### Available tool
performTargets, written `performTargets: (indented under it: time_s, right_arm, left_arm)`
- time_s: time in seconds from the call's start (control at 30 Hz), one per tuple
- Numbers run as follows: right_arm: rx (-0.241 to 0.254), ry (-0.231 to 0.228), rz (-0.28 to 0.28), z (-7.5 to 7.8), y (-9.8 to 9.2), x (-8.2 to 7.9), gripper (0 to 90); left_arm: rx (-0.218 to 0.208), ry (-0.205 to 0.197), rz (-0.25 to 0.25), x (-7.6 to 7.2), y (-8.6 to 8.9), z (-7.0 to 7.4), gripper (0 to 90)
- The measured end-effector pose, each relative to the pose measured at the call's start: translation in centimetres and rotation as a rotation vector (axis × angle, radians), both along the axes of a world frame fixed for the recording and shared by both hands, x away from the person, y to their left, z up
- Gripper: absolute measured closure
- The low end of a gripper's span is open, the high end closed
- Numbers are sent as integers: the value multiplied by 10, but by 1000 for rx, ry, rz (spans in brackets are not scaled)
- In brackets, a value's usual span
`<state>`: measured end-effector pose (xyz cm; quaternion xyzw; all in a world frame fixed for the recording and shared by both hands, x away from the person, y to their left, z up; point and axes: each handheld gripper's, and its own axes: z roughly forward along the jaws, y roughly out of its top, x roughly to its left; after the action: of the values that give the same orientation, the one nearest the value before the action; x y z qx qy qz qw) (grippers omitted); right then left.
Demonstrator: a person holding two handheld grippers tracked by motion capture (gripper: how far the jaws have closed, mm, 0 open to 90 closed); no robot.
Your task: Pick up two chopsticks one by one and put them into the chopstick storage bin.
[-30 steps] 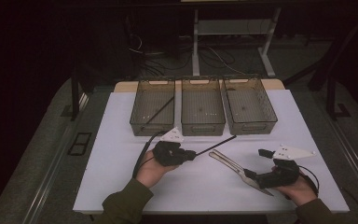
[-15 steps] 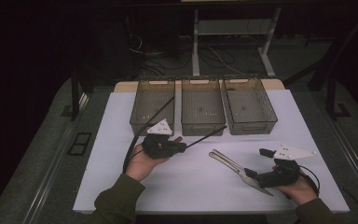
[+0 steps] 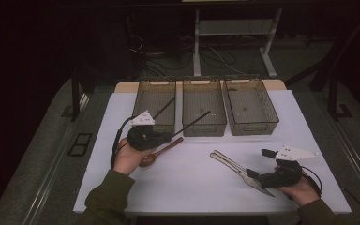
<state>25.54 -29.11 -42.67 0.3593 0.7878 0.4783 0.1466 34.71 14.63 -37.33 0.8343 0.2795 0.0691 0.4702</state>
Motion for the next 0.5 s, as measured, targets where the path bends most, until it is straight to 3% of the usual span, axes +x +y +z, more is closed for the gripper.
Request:
performTargets:
  time_s: [0.5]
  right_arm:
    - [-9,-8,0,1,2,-1,30]
  left_arm:
    - [-4,-29,87,14,24,6,851]
